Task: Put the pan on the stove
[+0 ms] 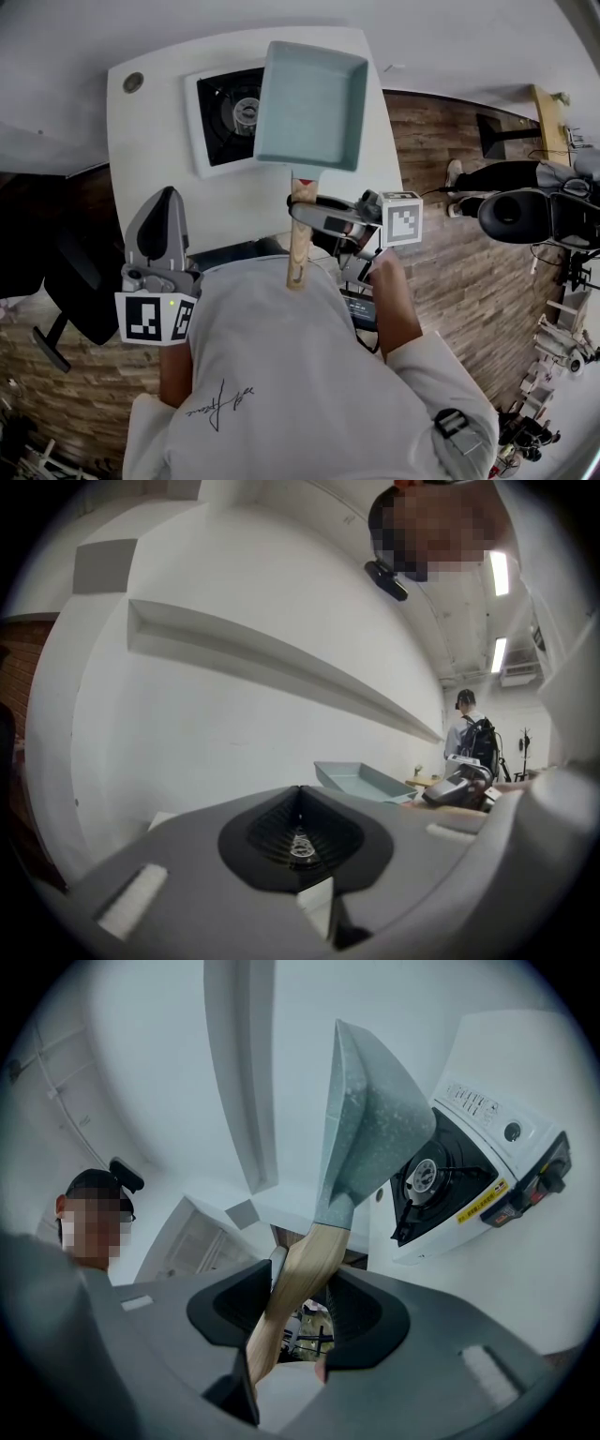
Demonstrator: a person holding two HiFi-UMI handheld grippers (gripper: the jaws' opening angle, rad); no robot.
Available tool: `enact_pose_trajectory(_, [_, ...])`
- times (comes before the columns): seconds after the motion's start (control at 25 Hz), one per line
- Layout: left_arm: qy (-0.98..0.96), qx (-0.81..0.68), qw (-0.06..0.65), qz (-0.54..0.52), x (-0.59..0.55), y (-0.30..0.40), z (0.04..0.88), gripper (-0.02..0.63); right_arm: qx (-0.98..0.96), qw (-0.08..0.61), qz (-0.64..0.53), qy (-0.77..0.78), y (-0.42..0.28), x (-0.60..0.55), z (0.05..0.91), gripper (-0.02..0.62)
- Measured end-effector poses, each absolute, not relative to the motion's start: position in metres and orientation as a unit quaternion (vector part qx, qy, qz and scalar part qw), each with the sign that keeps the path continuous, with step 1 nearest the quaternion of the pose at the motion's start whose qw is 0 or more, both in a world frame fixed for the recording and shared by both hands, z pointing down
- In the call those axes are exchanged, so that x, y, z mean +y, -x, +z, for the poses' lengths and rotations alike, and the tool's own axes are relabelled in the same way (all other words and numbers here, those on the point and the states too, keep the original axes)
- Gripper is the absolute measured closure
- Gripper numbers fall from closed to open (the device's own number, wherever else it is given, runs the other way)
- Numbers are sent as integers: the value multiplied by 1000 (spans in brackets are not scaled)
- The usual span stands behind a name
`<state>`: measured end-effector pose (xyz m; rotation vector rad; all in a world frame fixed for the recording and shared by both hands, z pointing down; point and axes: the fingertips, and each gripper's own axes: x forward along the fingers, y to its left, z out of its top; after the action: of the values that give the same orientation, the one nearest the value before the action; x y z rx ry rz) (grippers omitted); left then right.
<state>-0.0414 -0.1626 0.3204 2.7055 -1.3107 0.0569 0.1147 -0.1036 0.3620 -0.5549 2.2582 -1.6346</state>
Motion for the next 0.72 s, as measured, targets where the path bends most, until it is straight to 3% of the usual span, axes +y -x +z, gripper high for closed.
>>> enact_pose_trajectory(0.72, [-891, -446, 72, 32, -172, 48, 322, 603, 788, 111, -582, 167, -102, -115, 375, 419])
